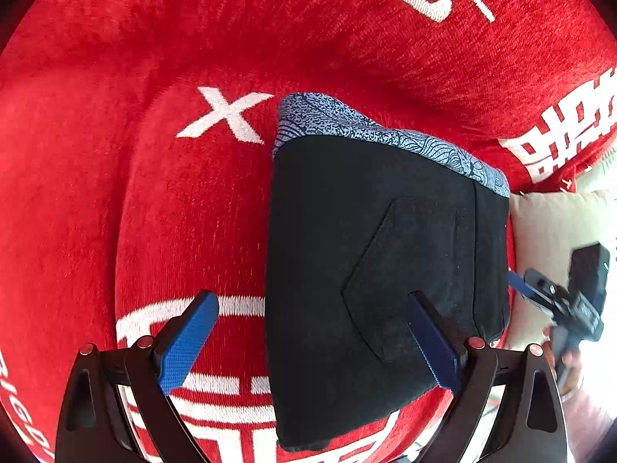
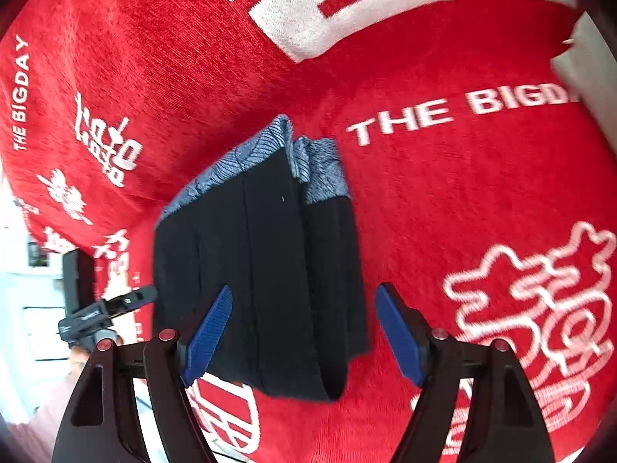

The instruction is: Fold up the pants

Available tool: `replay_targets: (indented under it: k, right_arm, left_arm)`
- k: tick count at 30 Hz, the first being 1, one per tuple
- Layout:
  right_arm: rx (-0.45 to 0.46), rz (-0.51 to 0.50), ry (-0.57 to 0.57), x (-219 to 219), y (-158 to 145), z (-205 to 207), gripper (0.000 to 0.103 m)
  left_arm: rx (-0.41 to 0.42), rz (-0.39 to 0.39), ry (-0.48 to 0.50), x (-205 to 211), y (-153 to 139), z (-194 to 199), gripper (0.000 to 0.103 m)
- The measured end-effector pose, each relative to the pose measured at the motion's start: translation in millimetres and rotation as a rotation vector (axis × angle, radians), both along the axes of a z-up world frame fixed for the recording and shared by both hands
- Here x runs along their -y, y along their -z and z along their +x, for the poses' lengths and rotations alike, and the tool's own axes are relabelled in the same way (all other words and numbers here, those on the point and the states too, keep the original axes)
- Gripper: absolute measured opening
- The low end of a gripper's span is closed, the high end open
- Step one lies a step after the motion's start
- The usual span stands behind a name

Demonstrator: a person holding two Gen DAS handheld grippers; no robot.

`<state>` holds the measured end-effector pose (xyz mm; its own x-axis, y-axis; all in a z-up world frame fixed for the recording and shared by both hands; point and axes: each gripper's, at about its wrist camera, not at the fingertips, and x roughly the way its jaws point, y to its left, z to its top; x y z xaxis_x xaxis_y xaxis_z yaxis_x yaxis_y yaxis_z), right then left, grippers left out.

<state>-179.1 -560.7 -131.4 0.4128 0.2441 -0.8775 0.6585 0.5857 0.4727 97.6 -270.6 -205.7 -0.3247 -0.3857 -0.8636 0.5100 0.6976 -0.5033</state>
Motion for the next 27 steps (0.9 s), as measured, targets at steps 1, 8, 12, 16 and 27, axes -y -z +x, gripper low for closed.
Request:
replay_targets:
  k: [1, 8, 12, 16, 27]
  right_arm:
    - [0.01, 0.019, -0.003, 3.4, 5.0, 1.5, 0.08]
    - [0.047, 0.121, -0.082, 16.0, 33.4, 11.5, 0.08]
    - [0.067, 0.191, -0.124, 14.9, 48.0, 19.3, 0.08]
    - [0.09, 0.229, -0.143, 15.8, 57.0, 25.9, 0.08]
    - [0.079, 0.259, -0.094, 16.5, 64.7, 34.2, 0.07]
  left_arm:
    - [-0.001, 0.003, 0.012, 1.4, 1.6, 1.3, 0.098]
    - [-0.039, -0.023, 0.1, 15.8, 13.3, 3.7, 0.098]
    - [-0.077, -0.064, 0.104, 29.3, 23.3, 0.6, 0.098]
    - [-0.089, -0.091, 0.091, 38.6, 28.8, 0.6, 0.098]
    - [0.023, -0.085, 0.116, 60.3, 18.0, -24.1, 0.093]
